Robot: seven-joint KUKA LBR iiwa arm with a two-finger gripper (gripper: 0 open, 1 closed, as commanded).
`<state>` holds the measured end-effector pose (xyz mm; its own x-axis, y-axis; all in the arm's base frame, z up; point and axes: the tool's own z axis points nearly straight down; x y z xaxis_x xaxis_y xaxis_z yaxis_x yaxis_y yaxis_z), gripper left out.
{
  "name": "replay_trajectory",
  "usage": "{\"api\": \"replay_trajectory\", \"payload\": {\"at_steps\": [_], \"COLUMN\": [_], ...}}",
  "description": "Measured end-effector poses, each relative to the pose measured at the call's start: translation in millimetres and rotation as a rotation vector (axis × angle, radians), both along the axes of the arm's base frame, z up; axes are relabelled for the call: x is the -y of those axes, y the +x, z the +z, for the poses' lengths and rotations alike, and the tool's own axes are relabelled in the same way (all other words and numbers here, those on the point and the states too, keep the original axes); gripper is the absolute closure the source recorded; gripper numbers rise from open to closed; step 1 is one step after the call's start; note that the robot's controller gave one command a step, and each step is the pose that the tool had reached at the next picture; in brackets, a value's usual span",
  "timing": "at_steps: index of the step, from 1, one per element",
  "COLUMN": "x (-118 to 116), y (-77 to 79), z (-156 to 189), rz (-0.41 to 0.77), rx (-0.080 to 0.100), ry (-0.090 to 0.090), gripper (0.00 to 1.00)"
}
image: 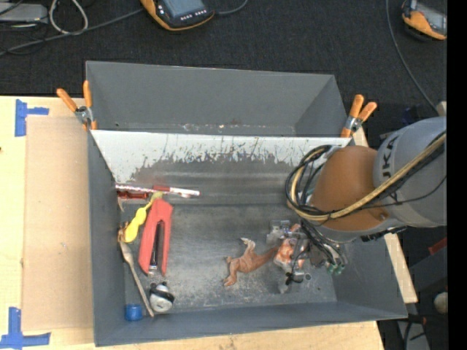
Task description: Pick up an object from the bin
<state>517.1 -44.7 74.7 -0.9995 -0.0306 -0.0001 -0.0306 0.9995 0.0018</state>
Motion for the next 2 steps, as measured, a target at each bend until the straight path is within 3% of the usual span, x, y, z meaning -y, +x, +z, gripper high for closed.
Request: {"api": "replay_trajectory", "payload": {"at_steps": [1,2], "x": [18.5,17.9], "y": [8.3,8.2], "z": [-4.9,-5.0], "rz": [0.093,0.095], "rx": [0.007,0.006], "ry": [-0.004,-0.004], "gripper": [1.0,0.0]}}
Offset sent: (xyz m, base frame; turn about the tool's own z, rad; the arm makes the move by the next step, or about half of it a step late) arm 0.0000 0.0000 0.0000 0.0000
